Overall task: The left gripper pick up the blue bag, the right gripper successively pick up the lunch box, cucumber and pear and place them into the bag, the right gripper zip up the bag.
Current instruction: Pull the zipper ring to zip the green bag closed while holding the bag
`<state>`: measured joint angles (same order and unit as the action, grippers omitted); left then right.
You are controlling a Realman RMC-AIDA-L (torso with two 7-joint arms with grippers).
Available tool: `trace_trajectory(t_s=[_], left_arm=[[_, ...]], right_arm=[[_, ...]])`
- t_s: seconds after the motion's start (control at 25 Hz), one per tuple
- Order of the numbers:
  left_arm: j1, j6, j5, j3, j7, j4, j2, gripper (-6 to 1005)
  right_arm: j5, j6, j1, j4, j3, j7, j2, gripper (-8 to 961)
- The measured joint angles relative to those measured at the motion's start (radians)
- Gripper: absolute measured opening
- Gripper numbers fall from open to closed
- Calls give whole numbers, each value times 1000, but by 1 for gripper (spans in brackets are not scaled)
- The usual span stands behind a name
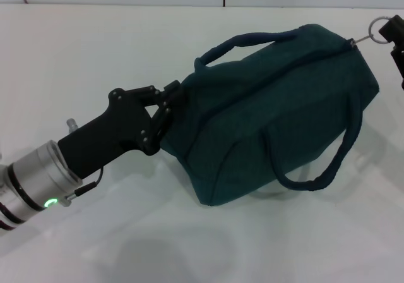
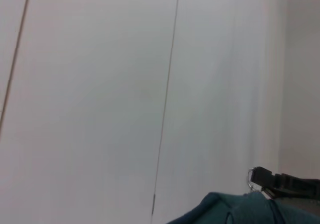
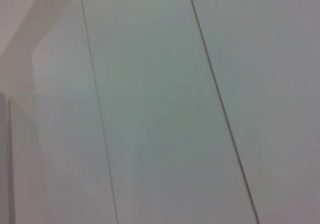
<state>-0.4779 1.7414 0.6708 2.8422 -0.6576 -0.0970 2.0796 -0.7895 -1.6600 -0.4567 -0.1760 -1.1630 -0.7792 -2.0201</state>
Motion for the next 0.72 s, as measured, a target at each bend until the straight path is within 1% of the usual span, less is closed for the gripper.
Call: trace_trajectory(t_s=[0.12, 0.32, 0.44, 0.52, 0.56, 0.64, 0.72], left_arm=[[23, -1, 25, 0, 53, 34, 8, 184], [77, 12, 100, 0, 155, 122, 9, 200], [70, 50, 105, -1, 137, 132, 5, 209], [39, 63, 110, -5, 59, 121, 3, 215], [21, 63, 111, -5, 14, 107, 2, 295], [-43, 58, 107, -6, -123, 48, 1, 454], [-106, 54, 80, -3, -233, -20, 1, 559]], right_arm=[[-2, -9, -5, -1, -4, 0, -1, 13], [-3, -10, -4, -2, -10, 0, -4, 14], [-4, -10, -2, -3, -14, 0, -4, 14], [-5, -11, 0, -3, -14, 0, -4, 14], [-5, -11, 0, -2, -15, 0, -4, 15], [-5, -11, 0, 0, -15, 0, -5, 15], [-5, -14, 0, 3, -15, 0, -5, 15]])
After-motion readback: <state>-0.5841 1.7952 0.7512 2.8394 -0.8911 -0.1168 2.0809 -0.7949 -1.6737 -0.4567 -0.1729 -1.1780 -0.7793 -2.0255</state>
